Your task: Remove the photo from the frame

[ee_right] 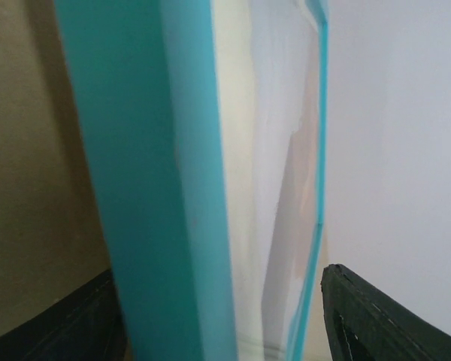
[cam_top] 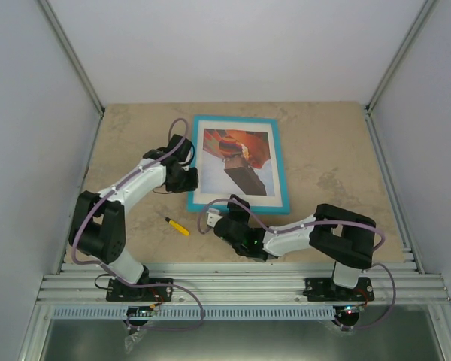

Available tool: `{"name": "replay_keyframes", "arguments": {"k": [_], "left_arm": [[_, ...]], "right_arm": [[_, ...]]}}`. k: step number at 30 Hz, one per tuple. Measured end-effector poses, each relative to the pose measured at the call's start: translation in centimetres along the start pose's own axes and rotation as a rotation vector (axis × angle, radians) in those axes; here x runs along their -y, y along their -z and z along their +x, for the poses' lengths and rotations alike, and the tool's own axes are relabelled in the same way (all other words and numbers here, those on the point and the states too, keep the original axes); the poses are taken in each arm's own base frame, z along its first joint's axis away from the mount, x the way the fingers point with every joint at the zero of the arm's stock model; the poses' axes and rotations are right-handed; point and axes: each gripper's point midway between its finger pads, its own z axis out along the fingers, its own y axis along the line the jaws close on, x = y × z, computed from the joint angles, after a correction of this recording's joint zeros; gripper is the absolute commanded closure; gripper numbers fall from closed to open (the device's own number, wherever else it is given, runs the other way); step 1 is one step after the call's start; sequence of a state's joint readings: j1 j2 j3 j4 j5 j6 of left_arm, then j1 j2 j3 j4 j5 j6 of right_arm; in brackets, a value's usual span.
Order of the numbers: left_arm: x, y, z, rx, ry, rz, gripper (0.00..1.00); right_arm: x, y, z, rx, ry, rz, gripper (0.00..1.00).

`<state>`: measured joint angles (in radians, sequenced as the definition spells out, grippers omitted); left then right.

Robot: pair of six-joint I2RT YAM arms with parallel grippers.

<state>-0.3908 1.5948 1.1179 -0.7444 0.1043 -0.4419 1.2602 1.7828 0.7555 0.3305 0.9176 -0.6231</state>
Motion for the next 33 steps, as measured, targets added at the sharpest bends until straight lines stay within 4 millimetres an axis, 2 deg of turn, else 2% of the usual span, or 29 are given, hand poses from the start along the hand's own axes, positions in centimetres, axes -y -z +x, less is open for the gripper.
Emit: {"name": "replay_keyframes", "arguments": {"k": [7, 11, 15, 18, 20, 23, 27, 28, 29, 32, 33], "left_arm": [[0.0, 0.4, 0.0, 0.0, -0.003, -0.002, 0.94], [0.3, 1.3, -0.5, 0.024, -0.006, 0.005, 0.89], [0.8, 2.8, -1.2, 0.067, -0.007, 0.027, 0.82], [1.3, 4.0, -1.6, 0.104, -0.01, 0.049, 0.74], [1.3, 5.0, -2.0, 0.129, 0.002, 0.073, 0.66], [1.5, 7.3, -3.2, 0.192, 0.035, 0.149, 0.56], [0.0, 11.9, -5.6, 0.352, 0.115, 0.207, 0.41], [-0.4, 13.3, -6.1, 0.397, 0.134, 0.221, 0.36], [-0.5, 14.3, -6.4, 0.428, 0.14, 0.233, 0.26], [-0.7, 17.9, -7.0, 0.543, 0.183, 0.282, 0.03], [-0.8, 19.0, -7.1, 0.578, 0.195, 0.296, 0.01]], "right_arm": [[1.2, 0.0, -0.6, 0.023, 0.048, 0.065, 0.56], [1.9, 0.5, -0.8, 0.039, 0.062, 0.078, 0.76], [3.5, 1.5, -0.9, 0.052, 0.103, 0.1, 0.92], [5.0, 2.2, -1.3, 0.073, 0.086, 0.119, 0.99], [5.8, 2.7, -1.7, 0.092, 0.077, 0.127, 1.0], [7.3, 3.4, -2.1, 0.118, 0.043, 0.143, 1.0], [9.5, 4.5, -2.3, 0.152, -0.013, 0.162, 0.99], [10.0, 4.8, -2.4, 0.162, -0.031, 0.166, 0.99], [10.5, 5.0, -2.4, 0.17, -0.048, 0.169, 1.0], [12.1, 5.7, -2.5, 0.206, -0.116, 0.173, 1.0], [12.6, 5.9, -2.5, 0.217, -0.139, 0.174, 1.0]]}}
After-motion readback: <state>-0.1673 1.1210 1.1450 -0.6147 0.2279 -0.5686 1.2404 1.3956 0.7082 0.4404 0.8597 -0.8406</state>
